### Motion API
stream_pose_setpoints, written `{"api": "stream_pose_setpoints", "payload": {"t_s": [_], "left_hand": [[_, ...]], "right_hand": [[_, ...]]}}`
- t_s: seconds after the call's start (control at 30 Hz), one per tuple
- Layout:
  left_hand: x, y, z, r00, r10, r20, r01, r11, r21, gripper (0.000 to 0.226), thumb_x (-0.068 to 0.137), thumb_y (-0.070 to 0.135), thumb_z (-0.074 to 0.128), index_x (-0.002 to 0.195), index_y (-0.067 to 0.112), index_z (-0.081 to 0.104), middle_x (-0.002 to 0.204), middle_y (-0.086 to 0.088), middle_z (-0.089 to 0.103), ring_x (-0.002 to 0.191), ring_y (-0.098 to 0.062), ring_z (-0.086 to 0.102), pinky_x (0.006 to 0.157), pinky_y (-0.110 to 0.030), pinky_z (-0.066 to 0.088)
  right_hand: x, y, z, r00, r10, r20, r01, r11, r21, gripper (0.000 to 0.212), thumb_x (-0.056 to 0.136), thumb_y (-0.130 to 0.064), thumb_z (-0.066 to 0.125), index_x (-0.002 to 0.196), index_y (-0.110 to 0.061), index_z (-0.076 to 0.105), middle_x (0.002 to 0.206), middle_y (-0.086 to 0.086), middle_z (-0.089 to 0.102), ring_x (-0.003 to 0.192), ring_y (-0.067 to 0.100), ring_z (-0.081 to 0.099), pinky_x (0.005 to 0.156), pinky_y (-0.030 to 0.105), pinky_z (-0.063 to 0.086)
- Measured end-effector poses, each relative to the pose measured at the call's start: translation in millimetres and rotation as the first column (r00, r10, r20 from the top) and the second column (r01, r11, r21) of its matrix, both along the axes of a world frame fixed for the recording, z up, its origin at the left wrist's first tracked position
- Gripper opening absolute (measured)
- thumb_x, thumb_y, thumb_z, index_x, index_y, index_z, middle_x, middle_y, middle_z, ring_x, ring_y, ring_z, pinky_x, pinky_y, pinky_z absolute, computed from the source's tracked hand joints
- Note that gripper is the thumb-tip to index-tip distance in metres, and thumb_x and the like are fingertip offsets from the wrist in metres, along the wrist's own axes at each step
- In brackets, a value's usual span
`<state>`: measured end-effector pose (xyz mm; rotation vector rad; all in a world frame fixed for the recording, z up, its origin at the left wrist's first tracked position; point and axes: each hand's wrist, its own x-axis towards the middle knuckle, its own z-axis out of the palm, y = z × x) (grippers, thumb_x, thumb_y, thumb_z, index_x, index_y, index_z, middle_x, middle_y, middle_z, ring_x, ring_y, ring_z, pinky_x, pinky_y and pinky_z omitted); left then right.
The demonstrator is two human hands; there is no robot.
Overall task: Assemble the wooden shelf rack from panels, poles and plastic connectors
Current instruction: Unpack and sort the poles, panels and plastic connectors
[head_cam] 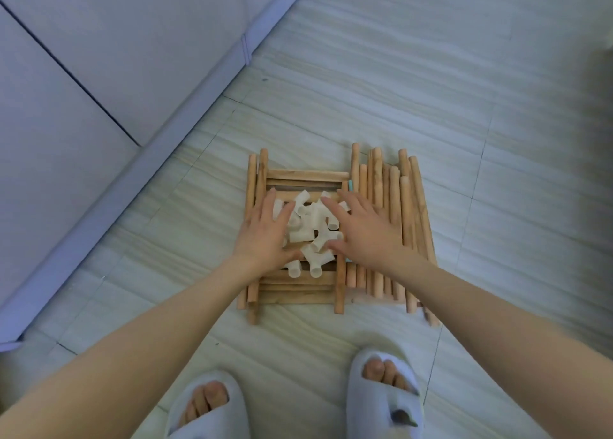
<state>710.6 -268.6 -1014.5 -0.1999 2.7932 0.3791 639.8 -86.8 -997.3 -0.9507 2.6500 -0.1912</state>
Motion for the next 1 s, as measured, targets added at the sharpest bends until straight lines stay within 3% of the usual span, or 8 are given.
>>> {"api": "stream_pose_setpoints", "payload": {"t_s": [0.1,0.2,0.4,0.53,0.73,0.83,0.9,1.0], "left_hand": [[-11,4,-14,0.999,-0.040,0.026,0.041,0.997,-0.060,0.093,0.074,0.063,0.062,0.145,0.030,0.014,0.152,-0.008,0.014,0.140,-0.035,0.009,0.110,-0.049,0.026],[-20,1,-21,0.999,-0.046,-0.028,0.043,0.994,-0.103,0.090,0.071,0.066,0.062,0.141,0.028,0.021,0.139,-0.006,0.035,0.132,-0.031,0.024,0.104,-0.043,0.034],[-31,-3,-25,0.997,-0.064,0.040,0.066,0.995,-0.070,0.096,0.069,0.061,0.069,0.143,0.024,0.021,0.134,-0.016,0.038,0.126,-0.031,0.032,0.100,-0.037,0.035],[-30,-8,-25,0.997,-0.063,0.048,0.064,0.998,-0.029,0.081,0.072,0.056,0.068,0.136,0.022,0.033,0.132,-0.013,0.037,0.124,-0.028,0.033,0.093,-0.034,0.039],[-24,-6,-25,0.998,0.040,-0.053,-0.036,0.997,0.068,0.064,0.077,0.043,0.066,0.131,0.025,0.036,0.126,-0.010,0.043,0.120,-0.028,0.037,0.081,-0.033,0.042],[-19,-9,-26,0.987,0.120,-0.103,-0.101,0.980,0.169,0.041,0.084,0.030,0.061,0.122,0.027,0.044,0.117,-0.005,0.047,0.103,-0.021,0.046,0.070,-0.029,0.037],[-17,-12,-26,0.977,0.194,-0.087,-0.168,0.955,0.244,0.033,0.086,0.027,0.060,0.116,0.028,0.047,0.113,-0.003,0.049,0.087,-0.015,0.046,0.067,-0.029,0.040],[-19,-17,-22,0.943,0.331,-0.021,-0.287,0.847,0.448,0.027,0.086,0.024,0.060,0.111,0.029,0.053,0.116,-0.001,0.051,0.092,-0.016,0.049,0.072,-0.028,0.042]], "right_hand": [[-16,-21,-12,0.998,0.061,0.033,-0.064,0.993,0.099,0.092,0.080,-0.058,0.059,0.149,-0.031,0.005,0.157,0.005,0.007,0.144,0.026,0.006,0.110,0.051,0.023],[-25,-36,-22,0.993,0.116,0.032,-0.120,0.975,0.188,0.093,0.075,-0.064,0.059,0.147,-0.029,0.011,0.152,0.009,0.020,0.137,0.031,0.022,0.103,0.050,0.031],[-32,-49,-31,0.991,0.086,0.107,-0.112,0.958,0.265,0.098,0.070,-0.062,0.067,0.145,-0.033,0.012,0.148,0.008,0.025,0.133,0.034,0.027,0.096,0.051,0.038],[-33,-49,-31,0.972,0.039,0.233,-0.088,0.975,0.203,0.095,0.070,-0.052,0.073,0.144,-0.033,0.017,0.150,0.010,0.018,0.131,0.035,0.031,0.093,0.046,0.044],[-27,-40,-36,0.975,0.069,0.209,-0.078,0.996,0.033,0.068,0.079,-0.036,0.068,0.138,-0.027,0.035,0.145,0.011,0.022,0.112,0.032,0.050,0.087,0.038,0.048],[-21,-41,-35,0.973,0.100,0.209,-0.097,0.995,-0.029,0.059,0.082,-0.027,0.066,0.134,-0.023,0.041,0.138,0.010,0.030,0.103,0.028,0.054,0.086,0.037,0.049],[-19,-43,-32,0.969,0.109,0.221,-0.106,0.994,-0.025,0.056,0.084,-0.026,0.065,0.135,-0.023,0.042,0.135,0.008,0.034,0.100,0.027,0.055,0.085,0.036,0.049],[-21,-45,-28,0.960,0.073,0.271,-0.060,0.997,-0.055,0.054,0.084,-0.028,0.065,0.134,-0.020,0.044,0.132,0.007,0.036,0.104,0.026,0.052,0.086,0.031,0.045]]}}
